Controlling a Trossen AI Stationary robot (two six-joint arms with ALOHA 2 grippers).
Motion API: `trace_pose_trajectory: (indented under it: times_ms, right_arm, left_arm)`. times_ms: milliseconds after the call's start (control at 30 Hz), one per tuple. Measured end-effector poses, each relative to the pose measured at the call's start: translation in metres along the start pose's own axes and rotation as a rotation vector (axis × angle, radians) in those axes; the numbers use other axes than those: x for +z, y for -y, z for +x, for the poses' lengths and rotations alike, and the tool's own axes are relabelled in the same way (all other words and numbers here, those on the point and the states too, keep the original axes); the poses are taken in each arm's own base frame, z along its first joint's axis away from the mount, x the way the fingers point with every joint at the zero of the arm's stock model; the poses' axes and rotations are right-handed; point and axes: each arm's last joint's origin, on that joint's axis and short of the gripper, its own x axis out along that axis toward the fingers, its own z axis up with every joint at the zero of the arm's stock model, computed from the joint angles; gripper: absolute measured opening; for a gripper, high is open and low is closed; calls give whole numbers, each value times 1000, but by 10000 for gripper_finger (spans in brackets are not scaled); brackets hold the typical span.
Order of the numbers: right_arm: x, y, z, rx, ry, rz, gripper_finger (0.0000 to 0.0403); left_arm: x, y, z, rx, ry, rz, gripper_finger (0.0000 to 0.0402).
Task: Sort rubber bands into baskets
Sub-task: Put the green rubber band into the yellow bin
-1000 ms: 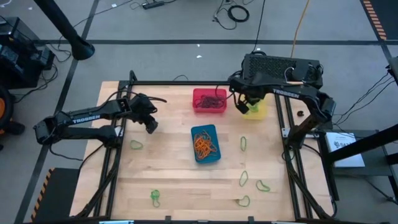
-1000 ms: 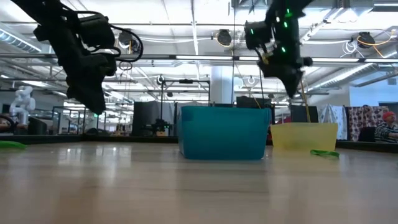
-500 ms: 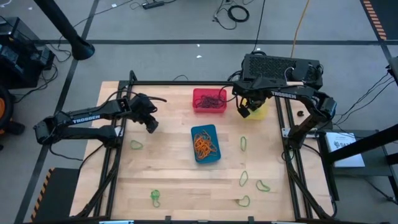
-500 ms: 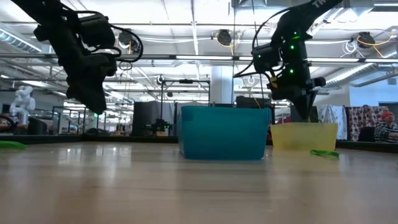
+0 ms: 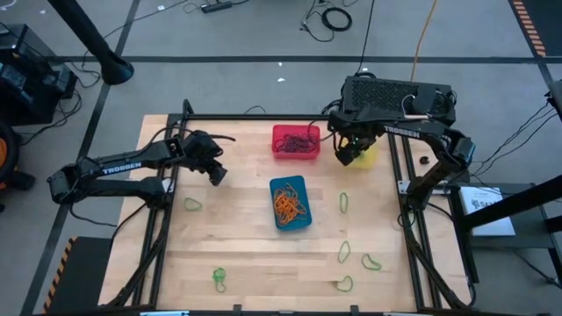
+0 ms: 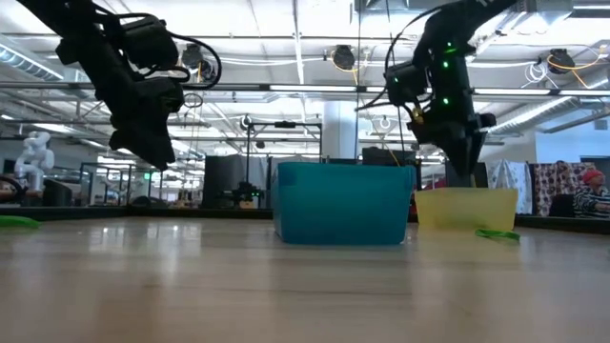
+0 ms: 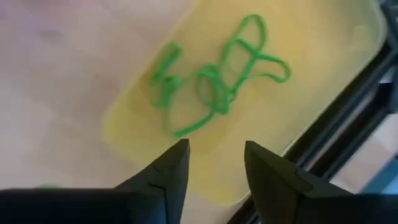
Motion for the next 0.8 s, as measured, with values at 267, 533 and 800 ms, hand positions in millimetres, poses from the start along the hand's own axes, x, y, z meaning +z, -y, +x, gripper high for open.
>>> trace_pose_trajectory:
  times_ms: [267, 533, 800]
  right_arm:
    - [2, -18, -46, 252, -17, 20, 155]
    - [-49, -86, -66, 381, -110, -143, 155]
    - [-129, -140, -69, 298, -197, -137, 155]
  left_arm:
    - [3, 1, 0, -12, 32, 6, 170]
    - [7, 2, 0, -22, 70, 51, 170]
    - [9, 2, 4, -20, 71, 125, 170]
